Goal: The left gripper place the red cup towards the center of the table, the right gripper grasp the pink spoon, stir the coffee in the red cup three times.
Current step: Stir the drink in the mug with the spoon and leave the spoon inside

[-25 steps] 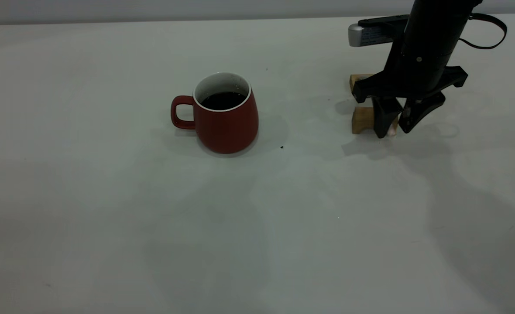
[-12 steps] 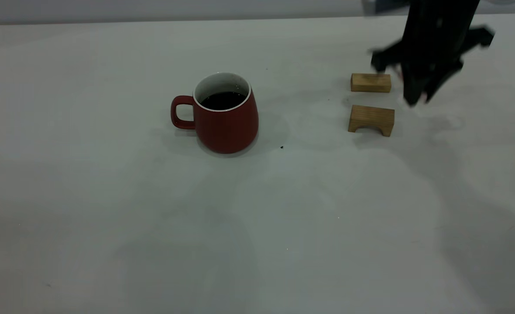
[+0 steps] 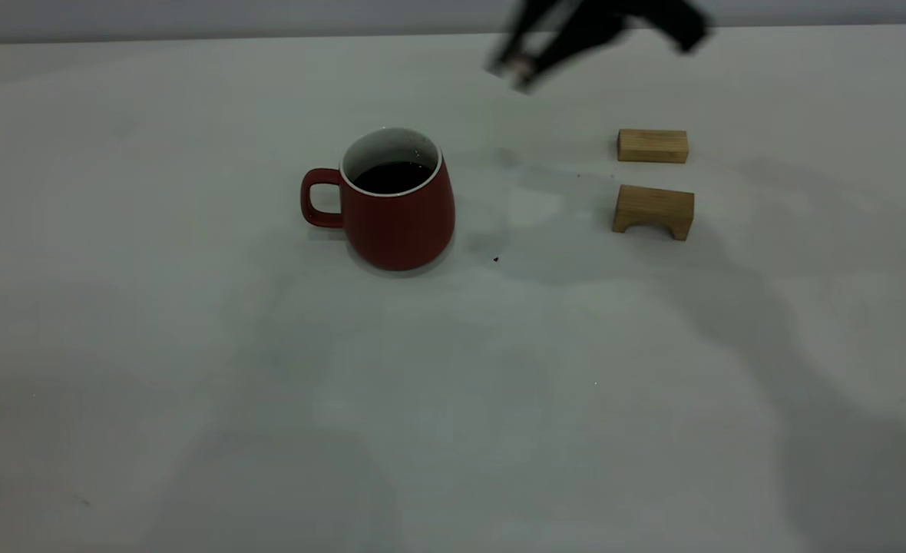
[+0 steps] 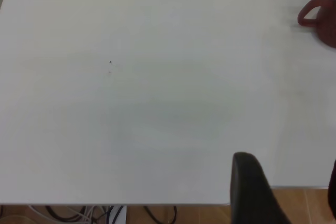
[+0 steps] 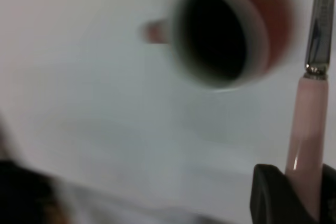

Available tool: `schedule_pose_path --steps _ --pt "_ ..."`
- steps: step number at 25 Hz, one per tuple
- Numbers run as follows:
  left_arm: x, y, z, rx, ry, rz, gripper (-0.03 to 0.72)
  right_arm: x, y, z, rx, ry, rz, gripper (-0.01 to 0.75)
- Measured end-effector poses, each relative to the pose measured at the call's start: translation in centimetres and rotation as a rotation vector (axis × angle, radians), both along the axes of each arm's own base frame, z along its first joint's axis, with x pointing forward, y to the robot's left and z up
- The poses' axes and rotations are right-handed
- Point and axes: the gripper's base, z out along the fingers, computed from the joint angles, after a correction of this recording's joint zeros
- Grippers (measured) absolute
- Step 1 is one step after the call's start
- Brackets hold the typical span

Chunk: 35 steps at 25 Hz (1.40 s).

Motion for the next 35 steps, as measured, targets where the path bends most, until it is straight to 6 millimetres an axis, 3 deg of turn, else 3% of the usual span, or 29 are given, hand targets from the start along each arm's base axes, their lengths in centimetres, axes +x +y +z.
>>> schedule_pose_path --steps 5,10,14,19,30,35 --pt "0.0 0.0 0.0 0.0 0.0 0.0 0.426 -0.1 2.6 1.8 0.312 0.19 -0.219 0.145" --pt "0.0 0.0 0.0 0.0 0.0 0.0 0.426 -0.8 4.7 3.3 0.579 0.648 -0.507 0.145" --pt "0.0 0.0 0.0 0.0 0.0 0.001 0.426 -0.9 5.7 3.2 0.642 0.93 -0.73 0.145" --pt "0.0 0.0 0.0 0.0 0.0 0.001 0.426 -0.2 6.0 -0.5 0.627 1.049 -0.855 0.145" --pt "0.0 0.0 0.0 0.0 0.0 0.001 0.426 3.3 7.6 -7.9 0.619 1.063 -0.904 0.145" --pt "0.0 0.0 0.0 0.0 0.0 0.001 0.426 4.3 7.8 -9.2 0.625 1.037 -0.883 0.145"
